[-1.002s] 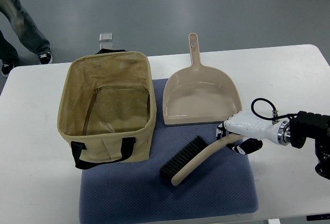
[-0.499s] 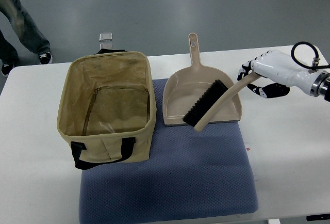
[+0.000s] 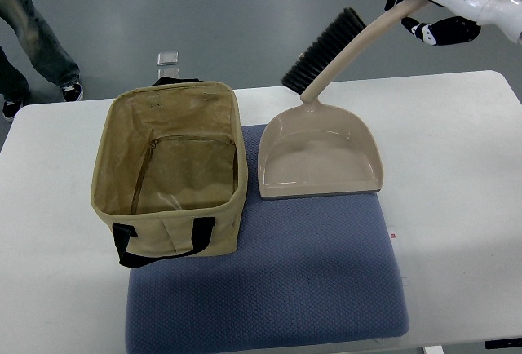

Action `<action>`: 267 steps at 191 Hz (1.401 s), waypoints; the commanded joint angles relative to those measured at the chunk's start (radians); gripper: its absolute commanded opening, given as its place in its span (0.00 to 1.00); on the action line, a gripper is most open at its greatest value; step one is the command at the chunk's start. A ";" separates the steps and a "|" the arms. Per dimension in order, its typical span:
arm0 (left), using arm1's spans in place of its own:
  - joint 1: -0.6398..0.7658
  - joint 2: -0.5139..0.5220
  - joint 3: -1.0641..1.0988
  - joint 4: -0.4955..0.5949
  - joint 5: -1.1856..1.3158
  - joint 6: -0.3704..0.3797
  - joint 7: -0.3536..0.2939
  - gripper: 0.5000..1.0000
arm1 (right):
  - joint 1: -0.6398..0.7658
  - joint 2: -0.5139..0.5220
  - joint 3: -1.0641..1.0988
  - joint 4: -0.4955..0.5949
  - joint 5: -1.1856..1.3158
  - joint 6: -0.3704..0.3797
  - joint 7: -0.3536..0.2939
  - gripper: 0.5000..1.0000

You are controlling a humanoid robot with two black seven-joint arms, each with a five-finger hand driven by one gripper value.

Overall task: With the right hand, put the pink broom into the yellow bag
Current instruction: 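Lift the brush with the right hand over the dustpan toward the bag, then lower the brush bristles-first into the canvas bag and release it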

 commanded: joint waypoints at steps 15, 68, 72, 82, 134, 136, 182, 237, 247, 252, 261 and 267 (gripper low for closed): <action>0.000 0.000 0.000 0.000 0.000 0.000 0.000 1.00 | 0.112 0.138 -0.018 -0.016 -0.009 0.063 -0.001 0.00; 0.000 0.000 0.000 0.000 0.001 0.000 0.000 1.00 | 0.218 0.371 -0.152 -0.053 -0.035 0.125 -0.004 0.00; 0.000 0.000 0.000 0.000 0.000 0.000 0.000 1.00 | 0.221 0.385 -0.165 -0.057 -0.035 0.125 -0.004 0.00; 0.000 0.000 0.000 0.000 0.000 0.000 0.000 1.00 | 0.223 0.411 -0.186 -0.067 -0.038 0.125 -0.004 0.00; 0.000 0.000 0.000 0.000 0.000 0.000 0.000 1.00 | 0.217 0.526 -0.269 -0.102 -0.069 0.113 -0.009 0.00; 0.000 0.000 0.000 0.000 0.000 0.000 0.000 1.00 | 0.217 0.531 -0.269 -0.105 -0.069 0.113 -0.009 0.00; 0.000 0.000 0.000 0.000 0.000 0.000 0.000 1.00 | 0.206 0.577 -0.268 -0.154 -0.067 0.063 -0.005 0.31; 0.000 0.000 0.000 0.000 0.000 0.000 0.000 1.00 | 0.192 0.577 -0.258 -0.152 -0.053 0.062 -0.004 0.72; 0.000 0.000 0.000 0.000 0.000 0.000 0.000 1.00 | 0.191 0.574 -0.254 -0.152 -0.053 0.062 -0.004 0.72; 0.000 0.000 0.000 0.000 0.000 0.000 0.000 1.00 | 0.191 0.571 -0.252 -0.152 -0.052 0.062 -0.004 0.72; 0.000 0.000 0.000 0.000 0.000 0.000 0.000 1.00 | 0.189 0.560 -0.245 -0.152 -0.050 0.057 -0.002 0.72; 0.000 0.000 0.000 0.000 0.000 0.000 0.000 1.00 | 0.186 0.555 -0.240 -0.152 -0.049 0.051 -0.004 0.72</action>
